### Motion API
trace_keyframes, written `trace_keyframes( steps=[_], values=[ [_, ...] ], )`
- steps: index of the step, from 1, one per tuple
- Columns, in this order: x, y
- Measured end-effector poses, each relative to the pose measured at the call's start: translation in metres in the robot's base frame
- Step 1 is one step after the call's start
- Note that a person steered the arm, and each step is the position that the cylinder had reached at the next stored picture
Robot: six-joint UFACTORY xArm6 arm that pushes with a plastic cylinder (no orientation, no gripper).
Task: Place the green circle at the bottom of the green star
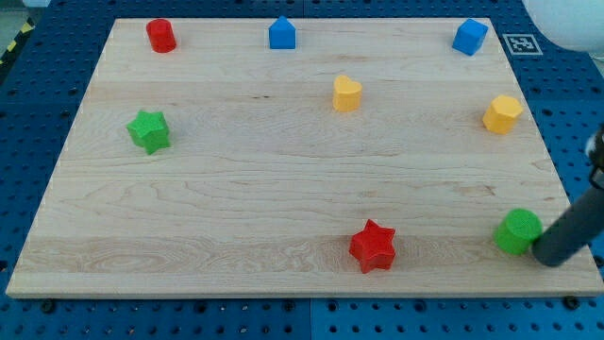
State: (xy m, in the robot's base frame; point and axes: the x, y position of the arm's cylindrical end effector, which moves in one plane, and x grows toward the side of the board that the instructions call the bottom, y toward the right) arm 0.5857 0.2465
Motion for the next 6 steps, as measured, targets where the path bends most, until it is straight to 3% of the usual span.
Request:
trace_keyframes(
  steps=[2, 3, 5, 6],
  values=[
    [-0.003, 0.025],
    [-0.01, -0.026],
    [-0.023, 0.007],
    [-0.023, -0.015]
  ],
)
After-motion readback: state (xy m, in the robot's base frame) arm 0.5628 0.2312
